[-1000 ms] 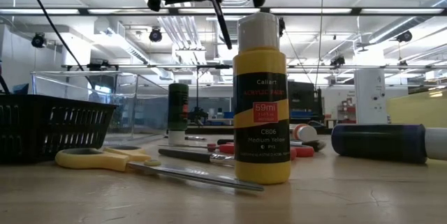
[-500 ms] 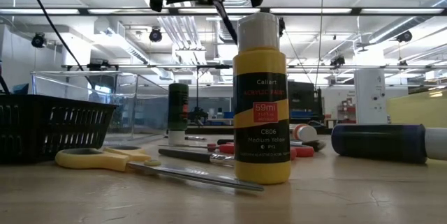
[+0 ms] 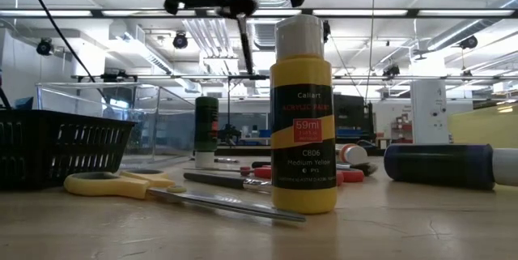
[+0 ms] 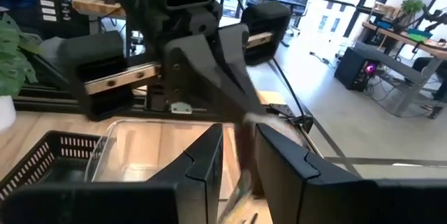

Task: Pick & Place Paint Supplies
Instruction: Put the highlighter brush into the transparent bin

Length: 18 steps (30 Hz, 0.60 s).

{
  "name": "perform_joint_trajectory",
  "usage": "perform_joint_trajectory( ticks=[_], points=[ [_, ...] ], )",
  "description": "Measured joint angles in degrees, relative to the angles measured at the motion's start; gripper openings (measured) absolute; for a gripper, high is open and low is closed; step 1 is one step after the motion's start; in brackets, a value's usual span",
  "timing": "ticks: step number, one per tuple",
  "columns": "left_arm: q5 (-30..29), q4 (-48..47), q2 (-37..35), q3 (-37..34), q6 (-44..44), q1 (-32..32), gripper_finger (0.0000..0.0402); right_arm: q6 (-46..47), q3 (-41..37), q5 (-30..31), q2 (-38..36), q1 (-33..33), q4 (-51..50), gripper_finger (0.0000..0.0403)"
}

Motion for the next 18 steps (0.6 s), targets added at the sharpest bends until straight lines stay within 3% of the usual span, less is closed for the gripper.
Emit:
perform_joint_trajectory(
  ticks=[5, 18],
  points=[
    [-4.4, -8.4, -4.9, 0.0, -2.1, -0.3, 0.0, -1.0, 0.0, 3.3, -1.9, 0.0, -3.1, 0.0082],
    [-4.9, -34.9, -14.4, 0.0, -15.3, -0.3, 0.0, 3.9, -7.6, 6.5, -13.7, 0.0, -6.6, 0.0082]
  ],
)
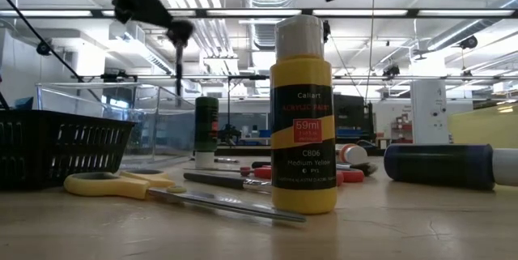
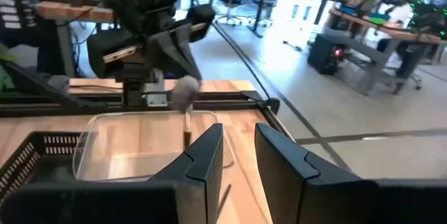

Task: Pick & Place Paint Supplies
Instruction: Put the highlighter brush into the transparent bin, then put the foundation brush into the transparent bin

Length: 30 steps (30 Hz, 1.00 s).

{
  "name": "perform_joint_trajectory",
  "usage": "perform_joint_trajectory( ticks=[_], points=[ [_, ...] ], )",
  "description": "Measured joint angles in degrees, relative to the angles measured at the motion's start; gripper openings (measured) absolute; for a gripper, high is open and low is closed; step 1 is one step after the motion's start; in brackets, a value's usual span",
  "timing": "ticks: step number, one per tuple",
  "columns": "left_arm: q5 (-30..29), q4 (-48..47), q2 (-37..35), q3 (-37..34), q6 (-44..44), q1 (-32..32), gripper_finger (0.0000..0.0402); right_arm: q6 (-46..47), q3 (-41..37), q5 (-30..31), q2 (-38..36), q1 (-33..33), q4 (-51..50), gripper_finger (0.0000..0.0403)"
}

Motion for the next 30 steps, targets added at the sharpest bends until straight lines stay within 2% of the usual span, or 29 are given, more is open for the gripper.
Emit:
perform_joint_trajectory(
  ticks=[3, 9, 13, 16, 26, 30],
  points=[
    [0.9, -4.5, -0.2, 0.0, -2.3, -0.1, 0.0, 1.6, -2.9, 1.2, -3.2, 0.0, 0.0, 0.0082],
    [6.9, -9.9, 0.2, 0.0, -6.4, -0.2, 0.0, 5.2, -8.2, 1.2, -9.2, 0.0, -0.4, 0.0082],
    [11.3, -10.9, 0.4, -1.7, -8.3, -0.2, 0.0, 7.4, -11.7, 1.8, -12.7, 0.0, -0.7, 0.0082],
    [12.4, -11.0, 0.4, -2.9, -9.2, -0.2, 0.0004, 8.8, -13.4, 2.5, -14.9, 0.3, -2.0, 0.0082],
    [12.5, -10.9, 0.4, -3.4, -8.2, -0.2, 0.0094, 10.4, -15.7, 2.5, -18.0, 1.3, -3.0, 0.0082],
    [10.8, -8.9, 0.4, -3.4, -5.7, -0.2, 0.0133, 10.7, -15.7, 1.9, -17.8, 1.8, -4.0, 0.0082]
  ],
)
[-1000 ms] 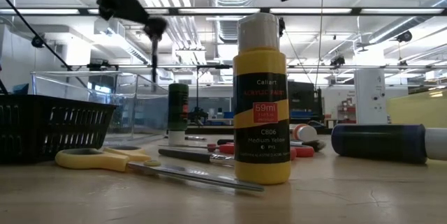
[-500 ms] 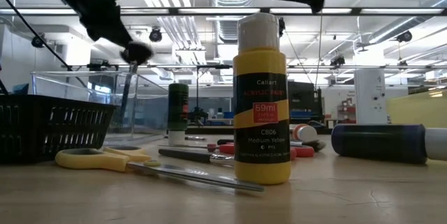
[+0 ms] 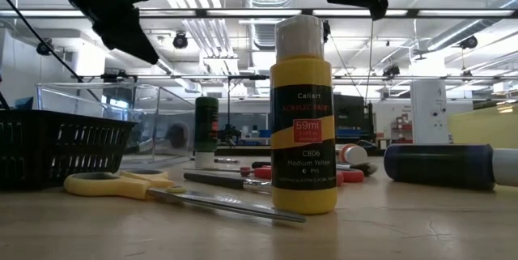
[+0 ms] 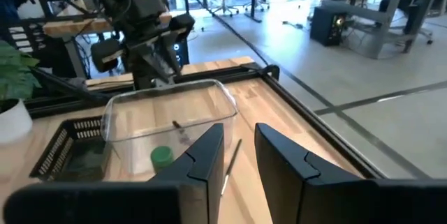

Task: Pick & Place Paint Supplies
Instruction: Put the foundation brush into the transparent bin

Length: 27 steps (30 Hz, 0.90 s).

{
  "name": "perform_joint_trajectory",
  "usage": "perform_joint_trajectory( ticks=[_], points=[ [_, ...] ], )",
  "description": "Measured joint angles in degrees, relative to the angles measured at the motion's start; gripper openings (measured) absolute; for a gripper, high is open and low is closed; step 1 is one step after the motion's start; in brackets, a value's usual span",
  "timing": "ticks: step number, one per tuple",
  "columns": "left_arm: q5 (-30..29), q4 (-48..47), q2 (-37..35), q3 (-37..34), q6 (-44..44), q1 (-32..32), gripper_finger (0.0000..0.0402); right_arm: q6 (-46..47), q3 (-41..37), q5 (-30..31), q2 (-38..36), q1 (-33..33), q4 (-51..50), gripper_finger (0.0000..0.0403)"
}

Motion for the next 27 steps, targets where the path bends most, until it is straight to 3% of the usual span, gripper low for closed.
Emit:
perform_joint_trajectory(
  ticks=[7, 14, 27],
  points=[
    [-0.9, 13.5, 0.0, 0.0, 9.4, 0.0, 0.0177, 1.6, 0.0, -7.4, 0.0, 0.8, -6.1, 0.0082],
    [-0.9, 26.5, 0.0, -0.1, 12.3, 0.0, 0.0183, 9.7, 0.0, -14.8, 3.4, 4.7, -16.8, 0.0082],
    [-0.6, 30.8, 0.0, -0.1, 13.7, 0.0, 0.0184, 31.1, 2.3, -4.0, 23.1, 17.9, -16.9, 0.0082]
  ],
)
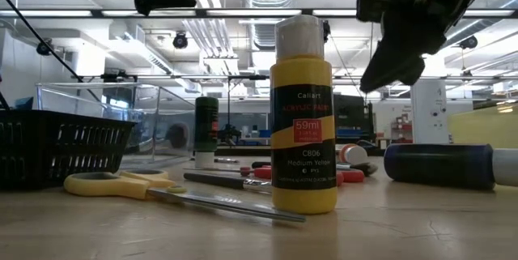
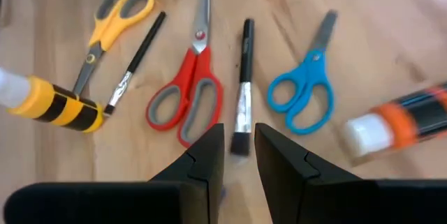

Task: Pick & Place Paint Supplies
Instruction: Put the foundation brush into the transparent bin

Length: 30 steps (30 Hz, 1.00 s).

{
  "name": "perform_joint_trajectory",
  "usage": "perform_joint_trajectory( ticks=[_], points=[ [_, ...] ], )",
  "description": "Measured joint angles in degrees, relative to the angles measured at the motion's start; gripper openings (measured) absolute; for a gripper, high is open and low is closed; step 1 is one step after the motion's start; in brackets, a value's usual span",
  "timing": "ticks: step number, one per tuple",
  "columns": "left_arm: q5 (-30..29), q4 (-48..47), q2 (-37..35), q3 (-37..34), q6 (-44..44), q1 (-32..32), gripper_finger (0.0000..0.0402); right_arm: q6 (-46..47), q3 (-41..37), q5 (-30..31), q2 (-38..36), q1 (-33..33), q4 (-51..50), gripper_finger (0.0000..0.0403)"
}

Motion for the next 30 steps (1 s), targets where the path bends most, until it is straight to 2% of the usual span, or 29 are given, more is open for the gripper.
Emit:
perform_joint_trajectory(
  ticks=[6, 12, 15, 21, 30],
  points=[
    [0.4, 0.2, 0.0, 0.0, -0.1, 0.0, 0.0184, 4.5, 5.6, -0.2, 8.4, 0.8, -1.9, 0.0082],
    [0.7, 0.2, 0.0, 0.0, -0.2, 0.0, 0.0184, 5.7, 12.0, -0.3, 16.4, 0.8, -13.1, 0.0082],
    [1.5, 0.2, 0.0, 0.0, -0.2, 0.0, 0.0184, 5.3, 14.6, -0.8, 19.5, 0.8, -14.6, 0.0082],
    [1.6, 0.2, 0.0, 0.0, -0.2, 0.0, 0.0184, 2.9, 16.2, -1.9, 22.5, 0.8, -14.8, 0.0082],
    [2.0, 0.4, 0.0, 0.0, -0.4, 0.0, 0.0184, 1.5, 12.6, -2.8, 21.7, 0.8, -13.0, 0.0082]
  ],
)
